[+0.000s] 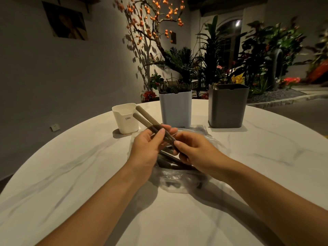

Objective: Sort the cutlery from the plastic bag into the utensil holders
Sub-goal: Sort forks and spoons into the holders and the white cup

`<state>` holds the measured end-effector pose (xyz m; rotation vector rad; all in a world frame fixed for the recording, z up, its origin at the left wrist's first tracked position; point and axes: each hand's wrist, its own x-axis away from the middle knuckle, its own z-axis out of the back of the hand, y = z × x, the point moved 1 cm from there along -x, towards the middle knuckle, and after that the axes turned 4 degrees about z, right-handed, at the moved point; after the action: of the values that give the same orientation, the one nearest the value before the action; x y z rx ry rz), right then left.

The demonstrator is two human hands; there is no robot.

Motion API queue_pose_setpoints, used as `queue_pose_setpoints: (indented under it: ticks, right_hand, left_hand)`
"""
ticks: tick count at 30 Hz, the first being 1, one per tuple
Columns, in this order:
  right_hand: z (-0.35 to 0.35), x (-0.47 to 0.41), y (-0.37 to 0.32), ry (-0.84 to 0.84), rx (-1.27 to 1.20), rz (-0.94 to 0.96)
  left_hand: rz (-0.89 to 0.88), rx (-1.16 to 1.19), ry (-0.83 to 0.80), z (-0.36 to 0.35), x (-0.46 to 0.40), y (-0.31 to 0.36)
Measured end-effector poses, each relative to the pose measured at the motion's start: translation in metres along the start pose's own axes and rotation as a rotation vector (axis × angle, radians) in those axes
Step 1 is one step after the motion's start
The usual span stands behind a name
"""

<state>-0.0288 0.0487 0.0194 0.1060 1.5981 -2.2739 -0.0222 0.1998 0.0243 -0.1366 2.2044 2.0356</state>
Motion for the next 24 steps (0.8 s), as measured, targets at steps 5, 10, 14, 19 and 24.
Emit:
queue_pose_setpoints:
  ticks: [5,10,14,19,24]
  right_hand:
    - [0.007,-0.002,-0.001,0.058,-0.006,0.006]
    - [0.017,-0.003,-0.008,0.173,0.065,0.013]
    - [0.014,0.000,-0.010,0.128,0.130,0.057]
    - [0.020,0.001,-0.013,0.170,-0.122,0.072]
    - [0.030,-0.001,-0.011,0.084,-0.354,-0.002]
  left_hand:
    - [-0.013,-0.033,0.056,0.002,0.000,0.002]
    - [-0.673,-0.584,0.589,0.025,0.001,0.019]
    - [-0.913,-1.203,0.146,0.021,-0.006,0.004]
    - [-0.953,-1.406,0.015,0.015,-0.010,-0.003]
    - [-0.909,-1.338,-0.065,0.010,-0.008,0.001]
